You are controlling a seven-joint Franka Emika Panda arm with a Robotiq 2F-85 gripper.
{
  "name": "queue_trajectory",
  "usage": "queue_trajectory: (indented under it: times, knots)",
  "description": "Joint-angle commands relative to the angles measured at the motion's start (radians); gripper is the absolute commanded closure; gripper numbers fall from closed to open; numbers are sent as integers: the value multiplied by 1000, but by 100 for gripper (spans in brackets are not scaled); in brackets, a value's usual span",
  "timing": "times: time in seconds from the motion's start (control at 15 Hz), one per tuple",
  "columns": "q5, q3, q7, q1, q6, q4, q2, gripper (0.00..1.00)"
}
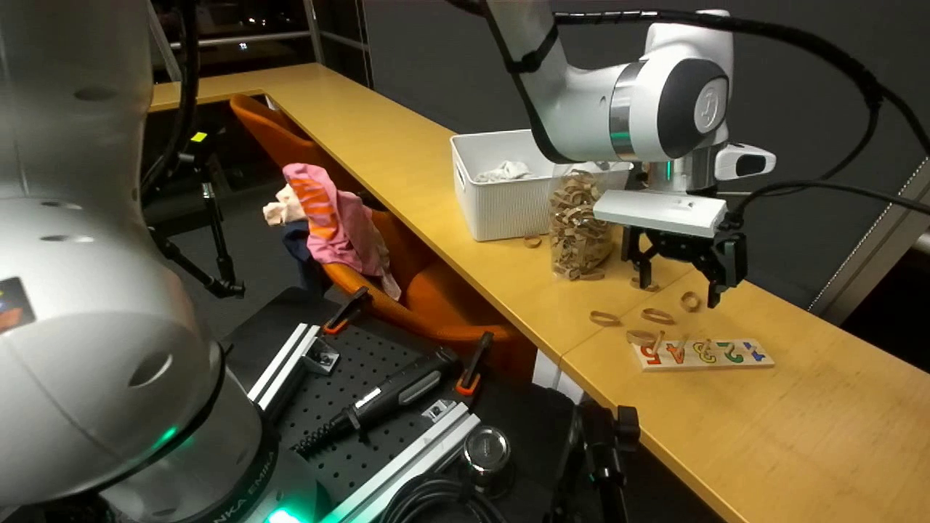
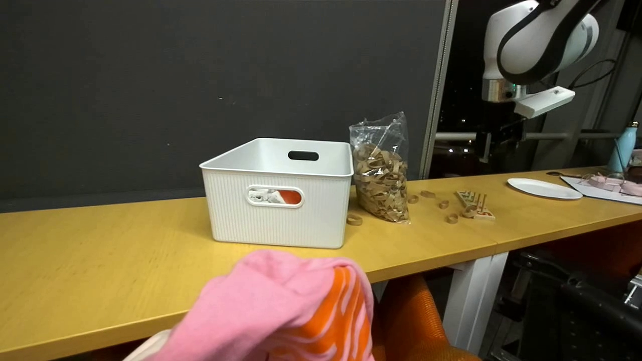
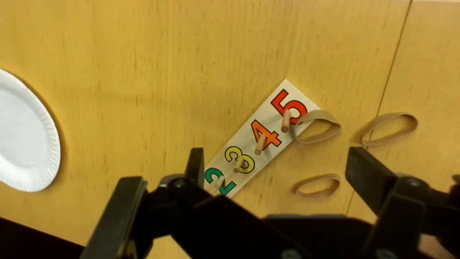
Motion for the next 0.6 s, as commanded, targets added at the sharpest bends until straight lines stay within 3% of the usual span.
queue_trajectory:
  times: [0.0,0.53]
  knots:
    - [-53,9,-139,-24,120,-3,45,0]
    - [-43,46,-284,-8,425,16,204,0]
